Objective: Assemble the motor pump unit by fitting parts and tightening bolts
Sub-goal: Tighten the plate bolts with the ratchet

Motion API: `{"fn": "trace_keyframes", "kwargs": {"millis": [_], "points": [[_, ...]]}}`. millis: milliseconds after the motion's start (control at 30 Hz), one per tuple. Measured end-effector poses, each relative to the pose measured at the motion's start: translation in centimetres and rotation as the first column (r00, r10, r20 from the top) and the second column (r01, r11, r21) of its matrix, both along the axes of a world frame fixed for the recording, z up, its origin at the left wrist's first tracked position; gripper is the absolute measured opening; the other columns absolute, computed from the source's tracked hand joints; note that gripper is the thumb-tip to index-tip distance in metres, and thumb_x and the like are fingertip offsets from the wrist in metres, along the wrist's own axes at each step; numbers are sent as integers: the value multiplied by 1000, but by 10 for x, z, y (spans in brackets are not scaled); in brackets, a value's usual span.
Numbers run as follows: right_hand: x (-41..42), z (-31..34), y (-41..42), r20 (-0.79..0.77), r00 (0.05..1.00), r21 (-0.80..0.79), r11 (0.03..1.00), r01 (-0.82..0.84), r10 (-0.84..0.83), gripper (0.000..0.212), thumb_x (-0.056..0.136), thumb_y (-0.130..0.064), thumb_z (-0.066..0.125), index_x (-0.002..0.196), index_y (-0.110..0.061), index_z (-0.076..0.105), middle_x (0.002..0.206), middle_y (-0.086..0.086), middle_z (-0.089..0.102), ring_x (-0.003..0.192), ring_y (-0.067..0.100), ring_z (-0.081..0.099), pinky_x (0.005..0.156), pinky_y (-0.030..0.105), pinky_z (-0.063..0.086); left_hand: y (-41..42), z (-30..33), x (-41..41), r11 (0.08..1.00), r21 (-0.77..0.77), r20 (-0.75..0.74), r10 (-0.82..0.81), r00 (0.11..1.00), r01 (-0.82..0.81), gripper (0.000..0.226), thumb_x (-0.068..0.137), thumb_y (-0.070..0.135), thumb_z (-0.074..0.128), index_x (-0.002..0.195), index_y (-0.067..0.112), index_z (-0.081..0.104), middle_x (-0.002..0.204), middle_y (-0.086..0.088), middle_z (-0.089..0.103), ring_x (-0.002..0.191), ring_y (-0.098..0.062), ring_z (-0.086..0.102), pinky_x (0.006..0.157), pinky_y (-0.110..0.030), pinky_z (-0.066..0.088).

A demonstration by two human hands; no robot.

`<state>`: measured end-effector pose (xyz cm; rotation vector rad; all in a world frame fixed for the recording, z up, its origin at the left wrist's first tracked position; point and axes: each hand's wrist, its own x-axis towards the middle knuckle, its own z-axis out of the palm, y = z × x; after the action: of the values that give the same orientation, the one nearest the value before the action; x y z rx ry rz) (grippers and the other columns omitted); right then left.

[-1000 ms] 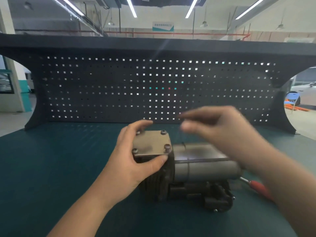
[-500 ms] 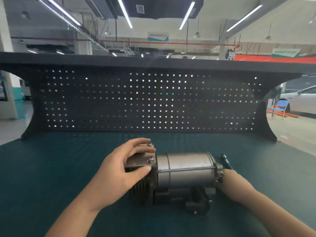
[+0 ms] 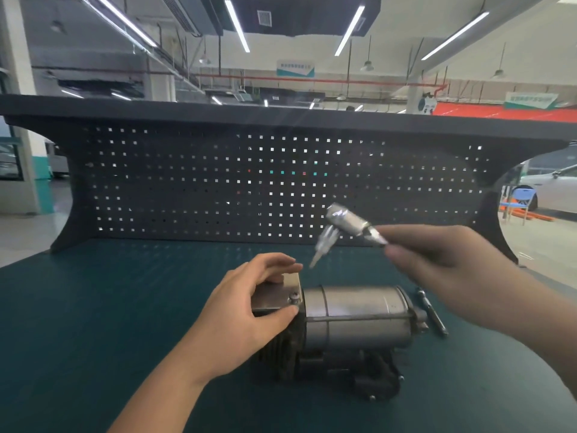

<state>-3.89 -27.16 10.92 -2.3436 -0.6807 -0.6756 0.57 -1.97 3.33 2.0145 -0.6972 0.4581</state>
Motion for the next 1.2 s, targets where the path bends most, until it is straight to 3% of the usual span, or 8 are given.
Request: {"fn": "trace_keyframes", "kwargs": {"millis": [67, 100, 233, 400, 533, 800, 967, 1200], "points": [[0, -1, 14, -31, 999, -147, 989, 21, -26, 28, 84, -53, 45, 91, -81, 47, 91, -10, 73, 81, 8, 68, 77, 22, 51, -1, 0, 1, 1000, -21, -28, -14, 1000, 13, 51, 76, 33, 70, 115, 56, 47, 121, 30, 61, 120, -2, 53, 103, -34, 43], [1, -3, 17, -10, 999, -198, 979, 43, -46, 33, 87, -50, 46, 95, -82, 43, 92, -13, 72, 79, 7, 67, 76, 21, 52, -1, 0, 1, 999, -27, -40, -23, 999, 22, 50, 76, 34, 69, 115, 56, 47, 120, 29, 62, 121, -4, 53, 104, -36, 43], [11, -9, 19, 60, 991, -304, 943, 132, -119, 26, 86, -55, 39, 105, -71, 32, 92, -13, 71, 76, 8, 65, 76, 31, 54, 0, -1, 4, 998, -39, -56, -54, 997, 52, 48, 77, 31, 68, 114, 54, 48, 115, 25, 66, 123, -4, 52, 105, -36, 41], [14, -10, 14, 107, 985, -331, 929, 166, -138, 34, 82, -59, 34, 109, -73, 19, 92, -18, 71, 84, 10, 65, 79, 33, 52, 1, -1, 5, 999, -14, -70, -33, 997, 32, 45, 78, 36, 67, 114, 54, 48, 109, 28, 68, 122, -6, 52, 105, -41, 39], [15, -11, 15, 105, 984, -350, 920, 174, -146, 32, 82, -61, 33, 108, -72, 19, 99, -22, 70, 92, 9, 65, 83, 31, 51, 0, 0, 6, 999, -23, -75, -28, 997, 27, 45, 76, 39, 67, 114, 55, 49, 107, 29, 68, 122, -5, 51, 106, -42, 38], [13, -7, 15, 103, 985, -329, 930, 163, -137, 28, 82, -59, 33, 107, -70, 28, 94, -16, 71, 81, 12, 65, 76, 34, 53, 2, -3, 8, 996, -57, -110, -76, 991, 70, 43, 77, 35, 69, 111, 55, 53, 108, 22, 70, 119, -12, 57, 102, -42, 44], [13, -6, 14, 65, 986, -327, 931, 163, -150, 35, 80, -62, 33, 108, -74, 15, 92, -23, 70, 81, 5, 63, 77, 29, 52, 2, -4, 9, 993, -76, -108, -94, 990, 87, 44, 76, 31, 70, 108, 56, 55, 108, 20, 71, 113, -5, 60, 98, -34, 48], [12, -1, 18, -1, 986, -367, 917, 153, -165, 30, 78, -63, 31, 105, -72, 23, 100, -13, 72, 92, 12, 66, 86, 34, 52, 1, -4, 11, 993, -81, -87, -98, 991, 91, 45, 69, 46, 69, 110, 57, 55, 108, 20, 70, 117, -13, 58, 103, -45, 43]]}}
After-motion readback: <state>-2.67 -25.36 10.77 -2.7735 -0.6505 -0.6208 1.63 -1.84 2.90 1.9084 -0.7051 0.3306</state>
